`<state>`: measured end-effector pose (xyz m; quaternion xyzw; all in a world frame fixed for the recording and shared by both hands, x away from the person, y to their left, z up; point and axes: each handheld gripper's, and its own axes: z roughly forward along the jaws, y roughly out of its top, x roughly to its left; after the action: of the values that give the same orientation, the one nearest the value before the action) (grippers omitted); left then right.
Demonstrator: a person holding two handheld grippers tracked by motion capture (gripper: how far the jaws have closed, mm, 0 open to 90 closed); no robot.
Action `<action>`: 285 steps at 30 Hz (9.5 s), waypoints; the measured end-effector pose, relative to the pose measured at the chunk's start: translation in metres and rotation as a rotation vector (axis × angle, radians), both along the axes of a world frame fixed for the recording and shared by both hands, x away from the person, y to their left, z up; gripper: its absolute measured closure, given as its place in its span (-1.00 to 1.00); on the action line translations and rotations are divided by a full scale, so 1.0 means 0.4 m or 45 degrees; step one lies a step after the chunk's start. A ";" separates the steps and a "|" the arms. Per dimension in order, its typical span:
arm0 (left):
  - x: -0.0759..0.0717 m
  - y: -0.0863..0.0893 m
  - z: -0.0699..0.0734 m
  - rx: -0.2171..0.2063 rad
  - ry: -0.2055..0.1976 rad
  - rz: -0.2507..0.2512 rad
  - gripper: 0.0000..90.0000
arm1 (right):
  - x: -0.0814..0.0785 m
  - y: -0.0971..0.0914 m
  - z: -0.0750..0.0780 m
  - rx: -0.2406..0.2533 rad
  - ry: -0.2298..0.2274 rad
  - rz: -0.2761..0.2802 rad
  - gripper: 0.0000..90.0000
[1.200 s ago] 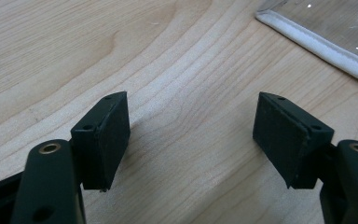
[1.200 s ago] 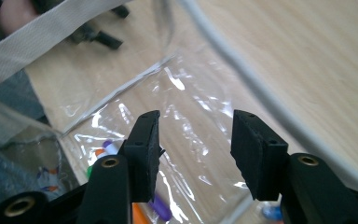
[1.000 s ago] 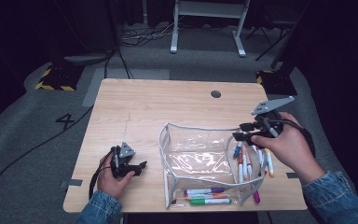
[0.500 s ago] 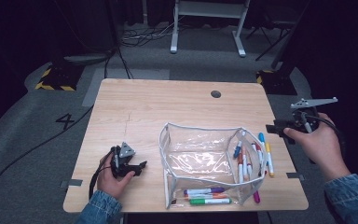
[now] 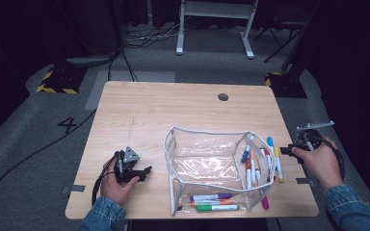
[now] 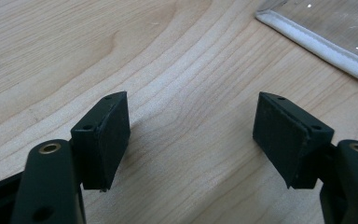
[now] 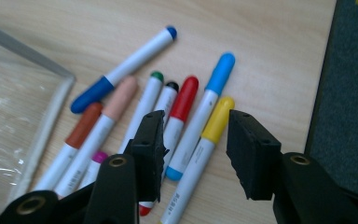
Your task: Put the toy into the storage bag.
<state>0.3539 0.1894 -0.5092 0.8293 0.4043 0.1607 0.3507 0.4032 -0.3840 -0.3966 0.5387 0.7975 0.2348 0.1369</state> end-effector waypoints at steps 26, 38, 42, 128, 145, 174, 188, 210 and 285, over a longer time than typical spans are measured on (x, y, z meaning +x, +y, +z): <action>0.000 0.000 0.000 -0.003 0.001 0.000 -0.38 | 0.011 -0.040 -0.179 -0.067 0.205 -0.186 0.70; 0.000 0.000 0.000 -0.001 -0.001 0.000 -0.38 | 0.003 -0.054 -0.101 0.000 0.145 -0.197 0.71; 0.000 0.000 0.000 0.003 -0.001 0.001 -0.38 | -0.006 -0.053 -0.045 0.030 0.096 -0.175 0.71; -0.001 -0.001 -0.002 -0.013 0.008 0.003 -0.38 | -0.114 0.634 0.056 -0.173 0.351 1.164 0.71; -0.001 -0.001 -0.002 -0.013 0.008 0.004 -0.39 | -0.117 0.650 -0.013 -0.307 0.566 1.281 0.71; -0.001 -0.002 -0.002 -0.012 0.006 0.001 -0.39 | -0.106 0.527 0.217 -0.022 -0.063 0.904 0.28; -0.001 -0.002 -0.002 -0.011 0.007 0.003 -0.39 | -0.094 0.355 0.312 0.095 -0.228 0.627 0.31; -0.007 0.003 -0.002 -0.013 0.006 -0.003 -0.38 | 0.021 0.080 0.157 0.073 -0.154 0.155 0.32; -0.010 0.004 -0.002 -0.013 0.012 0.000 -0.39 | -0.044 0.159 0.263 0.061 -0.155 0.299 0.71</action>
<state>0.3497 0.1911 -0.5099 0.8283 0.4066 0.1547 0.3531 0.3855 -0.3203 -0.2913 0.4294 0.8395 0.3004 0.1437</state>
